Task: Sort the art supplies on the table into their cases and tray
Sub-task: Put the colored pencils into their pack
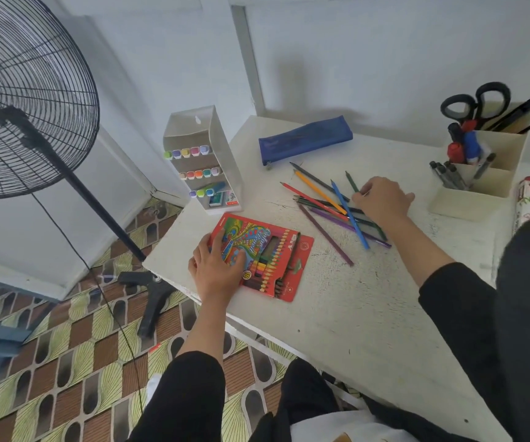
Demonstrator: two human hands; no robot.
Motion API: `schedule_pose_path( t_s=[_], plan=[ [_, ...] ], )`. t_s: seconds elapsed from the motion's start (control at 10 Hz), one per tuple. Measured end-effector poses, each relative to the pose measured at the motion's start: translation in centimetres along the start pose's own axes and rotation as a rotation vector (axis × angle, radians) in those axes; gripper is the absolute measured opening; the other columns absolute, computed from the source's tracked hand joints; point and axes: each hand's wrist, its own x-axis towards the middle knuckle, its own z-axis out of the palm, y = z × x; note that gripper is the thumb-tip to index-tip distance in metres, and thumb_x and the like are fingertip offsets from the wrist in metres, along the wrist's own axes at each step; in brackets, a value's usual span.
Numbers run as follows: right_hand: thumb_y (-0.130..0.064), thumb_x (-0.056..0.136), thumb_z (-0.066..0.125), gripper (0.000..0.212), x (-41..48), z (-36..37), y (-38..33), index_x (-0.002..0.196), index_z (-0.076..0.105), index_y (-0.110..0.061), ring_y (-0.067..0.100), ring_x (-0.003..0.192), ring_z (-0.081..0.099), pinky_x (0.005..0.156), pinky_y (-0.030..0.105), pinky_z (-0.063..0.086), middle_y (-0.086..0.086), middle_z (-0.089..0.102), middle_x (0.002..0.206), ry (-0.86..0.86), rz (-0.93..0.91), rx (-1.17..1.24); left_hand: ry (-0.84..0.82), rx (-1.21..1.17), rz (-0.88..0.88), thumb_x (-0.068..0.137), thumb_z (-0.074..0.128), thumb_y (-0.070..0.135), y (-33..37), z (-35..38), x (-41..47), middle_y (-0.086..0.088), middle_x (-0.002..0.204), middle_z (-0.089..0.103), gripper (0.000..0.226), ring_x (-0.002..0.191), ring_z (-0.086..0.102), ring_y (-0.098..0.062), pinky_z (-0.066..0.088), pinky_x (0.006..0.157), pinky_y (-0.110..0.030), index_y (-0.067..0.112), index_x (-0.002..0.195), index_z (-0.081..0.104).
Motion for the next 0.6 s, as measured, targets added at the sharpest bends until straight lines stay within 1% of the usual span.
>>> schedule_pose_path(
  t_s=[0.1,0.2,0.3,0.4,0.5,0.6],
  plan=[
    [-0.023,0.084,0.065,0.013,-0.2,-1.1,0.2,0.094,0.064,-0.014,0.024,0.094,0.060,0.090,0.041,0.046,0.002,0.066,0.094,-0.015,0.015,0.311,-0.004,0.004,-0.001,0.077,0.034,0.060,-0.1,0.1,0.0,-0.002,0.146,0.032,0.073,0.135,0.029,-0.021,0.019,0.112,-0.043,0.028,0.142,0.035],
    [-0.012,0.082,0.067,0.018,-1.0,-1.7,0.5,0.099,0.061,-0.015,0.025,0.083,0.065,0.081,0.039,0.054,0.011,0.069,0.085,-0.075,0.046,0.649,-0.001,0.004,0.000,0.077,0.035,0.059,-0.1,0.1,0.1,-0.002,0.146,0.033,0.072,0.135,0.030,-0.021,0.020,0.112,-0.043,0.028,0.142,0.035],
    [-0.003,0.084,0.065,0.034,-2.2,-1.9,0.5,0.114,0.054,-0.015,0.019,0.067,0.062,0.070,0.029,0.055,0.006,0.063,0.076,-0.134,0.081,0.806,0.003,0.005,0.002,0.077,0.034,0.059,-0.1,0.1,0.0,-0.002,0.146,0.033,0.072,0.135,0.030,-0.021,0.020,0.112,-0.043,0.027,0.142,0.036],
    [0.002,0.087,0.060,0.038,-3.7,-1.8,0.3,0.117,0.046,-0.017,0.014,0.057,0.061,0.058,0.021,0.054,0.008,0.063,0.081,-0.161,0.118,0.925,0.000,0.001,-0.001,0.077,0.035,0.059,-0.1,0.1,0.0,-0.002,0.146,0.033,0.072,0.135,0.030,-0.022,0.020,0.112,-0.044,0.028,0.142,0.036],
    [-0.005,0.096,0.046,0.015,-5.2,-1.5,0.1,0.103,0.048,-0.018,0.016,0.049,0.059,0.056,0.026,0.050,0.015,0.065,0.080,-0.217,0.135,1.086,-0.002,-0.001,-0.002,0.077,0.035,0.059,0.0,0.1,0.0,-0.002,0.146,0.033,0.073,0.135,0.030,-0.022,0.019,0.112,-0.044,0.028,0.142,0.036],
    [-0.018,0.102,0.035,0.018,-6.6,-0.8,-0.1,0.093,0.050,-0.012,0.018,0.047,0.059,0.056,0.030,0.045,0.013,0.068,0.072,-0.221,0.103,1.192,0.006,-0.001,0.000,0.077,0.036,0.059,0.0,0.1,0.0,-0.002,0.145,0.034,0.072,0.134,0.030,-0.022,0.019,0.111,-0.043,0.027,0.142,0.037]
  ],
)
